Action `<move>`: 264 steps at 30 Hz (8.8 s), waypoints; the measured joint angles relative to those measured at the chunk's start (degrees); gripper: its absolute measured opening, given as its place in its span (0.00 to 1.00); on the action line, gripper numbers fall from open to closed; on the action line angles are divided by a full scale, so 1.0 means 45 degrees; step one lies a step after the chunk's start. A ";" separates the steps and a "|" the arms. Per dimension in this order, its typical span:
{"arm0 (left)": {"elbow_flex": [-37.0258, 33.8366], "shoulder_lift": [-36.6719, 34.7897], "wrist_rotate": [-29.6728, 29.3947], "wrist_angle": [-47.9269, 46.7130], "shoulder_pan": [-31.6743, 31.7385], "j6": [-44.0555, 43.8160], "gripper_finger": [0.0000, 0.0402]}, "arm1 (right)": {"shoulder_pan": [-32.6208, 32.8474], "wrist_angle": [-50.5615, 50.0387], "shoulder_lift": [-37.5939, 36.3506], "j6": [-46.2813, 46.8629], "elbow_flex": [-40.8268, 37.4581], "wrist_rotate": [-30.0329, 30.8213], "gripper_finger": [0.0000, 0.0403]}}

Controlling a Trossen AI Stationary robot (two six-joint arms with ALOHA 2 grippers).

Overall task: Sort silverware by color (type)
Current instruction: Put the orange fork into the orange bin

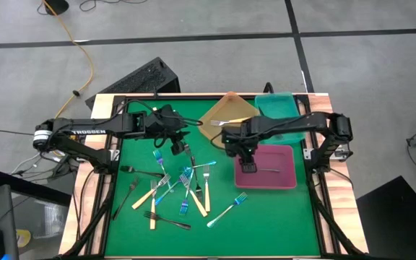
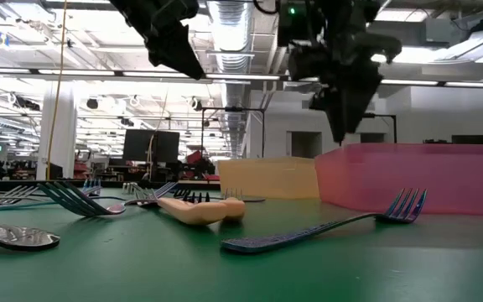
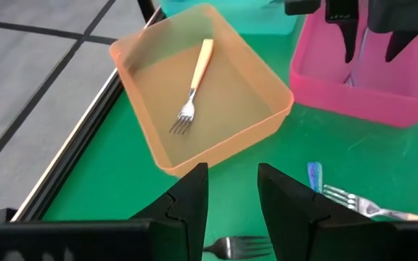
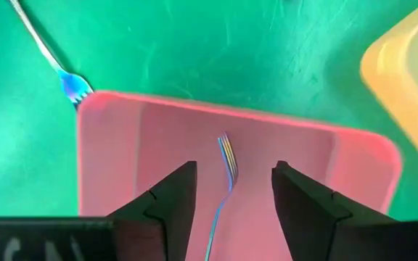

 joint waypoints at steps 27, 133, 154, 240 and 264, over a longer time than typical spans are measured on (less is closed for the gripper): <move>-0.4224 -0.2387 0.0902 0.2645 -0.0430 -0.0751 0.27 | -0.0134 0.4410 -0.3747 -0.0601 0.0584 -0.0068 0.49; -0.5343 0.3385 -0.1613 0.3114 0.5185 -0.6923 0.04 | -0.0033 0.5810 -0.0406 -0.0707 0.0497 0.0685 0.49; -1.0161 -0.4514 0.3700 1.5246 0.3939 -0.4365 0.04 | -0.0541 1.3594 -0.0392 -0.1919 0.0217 -0.0371 0.49; -0.7208 -0.0983 0.4682 1.8871 0.0383 0.1690 0.05 | -0.0424 1.8033 -0.0353 0.0859 -0.0076 -0.0010 0.19; -0.7205 -0.1605 0.1432 1.4095 0.0388 0.0652 0.38 | -0.1724 1.5670 -0.0395 0.0895 -0.0064 0.0460 0.19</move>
